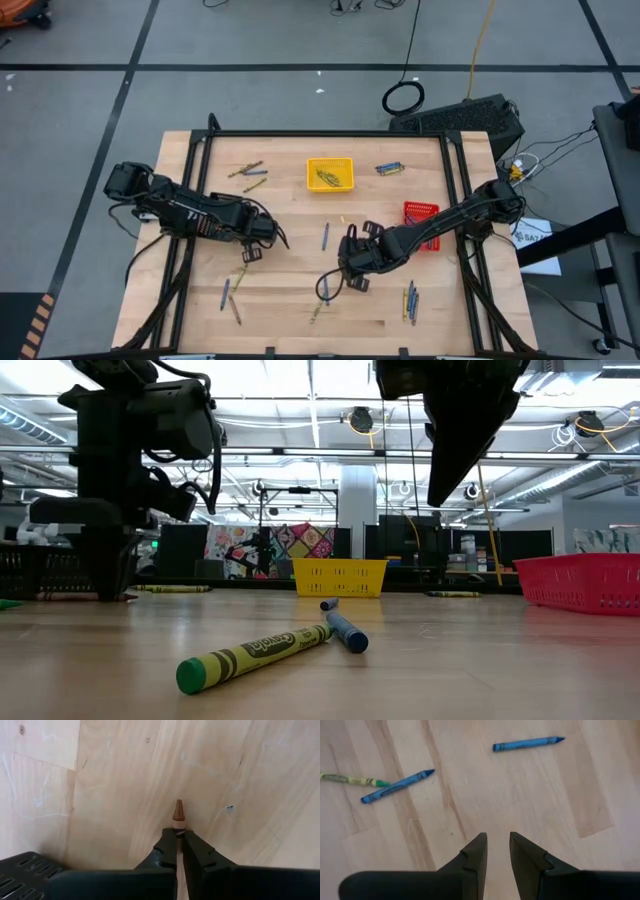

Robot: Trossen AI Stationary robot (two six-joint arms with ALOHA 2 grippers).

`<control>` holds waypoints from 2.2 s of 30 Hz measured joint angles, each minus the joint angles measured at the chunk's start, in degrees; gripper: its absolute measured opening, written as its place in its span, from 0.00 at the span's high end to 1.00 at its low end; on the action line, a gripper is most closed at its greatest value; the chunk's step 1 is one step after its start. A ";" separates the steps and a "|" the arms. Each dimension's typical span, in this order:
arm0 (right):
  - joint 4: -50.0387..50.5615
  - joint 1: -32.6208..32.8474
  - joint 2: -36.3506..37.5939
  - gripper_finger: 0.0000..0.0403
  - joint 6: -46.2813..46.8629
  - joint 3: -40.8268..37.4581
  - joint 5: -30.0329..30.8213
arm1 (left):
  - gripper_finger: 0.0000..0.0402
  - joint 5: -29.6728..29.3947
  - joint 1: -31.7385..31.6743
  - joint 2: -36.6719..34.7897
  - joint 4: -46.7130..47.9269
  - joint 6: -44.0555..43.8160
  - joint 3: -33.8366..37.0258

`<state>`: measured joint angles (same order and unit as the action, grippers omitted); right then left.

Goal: Sort crayons

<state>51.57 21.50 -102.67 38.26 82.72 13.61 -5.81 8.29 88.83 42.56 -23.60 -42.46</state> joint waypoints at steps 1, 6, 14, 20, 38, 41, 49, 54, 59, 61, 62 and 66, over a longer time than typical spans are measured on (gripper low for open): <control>0.02 -0.02 0.00 0.82 0.00 0.00 0.19 | 0.99 -0.05 0.00 0.07 0.36 0.00 -0.29; 0.00 -0.04 0.00 0.82 0.02 0.00 0.23 | 1.00 -0.60 -0.02 0.38 2.35 0.03 -2.18; 0.04 -0.02 0.00 0.82 0.02 0.00 0.23 | 1.00 -1.47 1.18 0.34 8.36 0.05 -7.67; 0.09 -0.02 0.00 0.82 -0.13 0.00 0.26 | 1.00 -3.13 2.19 0.27 16.34 0.09 -13.85; 0.19 0.00 0.02 0.82 -1.89 0.00 1.61 | 1.00 -6.67 -4.43 -7.28 34.77 -0.08 -18.08; 0.22 0.04 0.02 0.82 -1.90 0.00 1.59 | 1.00 -6.66 -5.66 -9.83 34.66 -0.87 -18.08; 0.22 0.04 0.01 0.82 -1.90 0.00 1.54 | 1.00 -6.70 -8.48 -16.08 34.49 -1.68 -12.79; 0.20 0.04 0.02 0.82 -1.57 0.00 1.37 | 1.00 -7.59 -9.51 -19.80 31.59 -4.18 -5.90; 0.17 0.04 0.00 0.82 -1.60 0.00 1.35 | 1.00 -7.95 -9.51 -20.69 29.36 -4.27 -4.12; 0.17 0.04 0.01 0.82 -1.49 0.00 1.33 | 1.00 -7.99 -9.51 -20.67 28.72 -4.13 -3.12; 0.22 0.04 0.02 0.82 -1.49 0.00 1.33 | 1.00 -7.95 -9.51 -20.67 28.06 -4.13 -2.56; 1.36 0.04 0.00 0.82 -2.50 0.00 1.39 | 1.00 -7.36 -9.51 -20.67 25.25 -4.23 -0.68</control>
<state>52.93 21.54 -102.67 35.76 82.72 15.00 -13.17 -1.21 68.16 67.81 -27.83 -43.14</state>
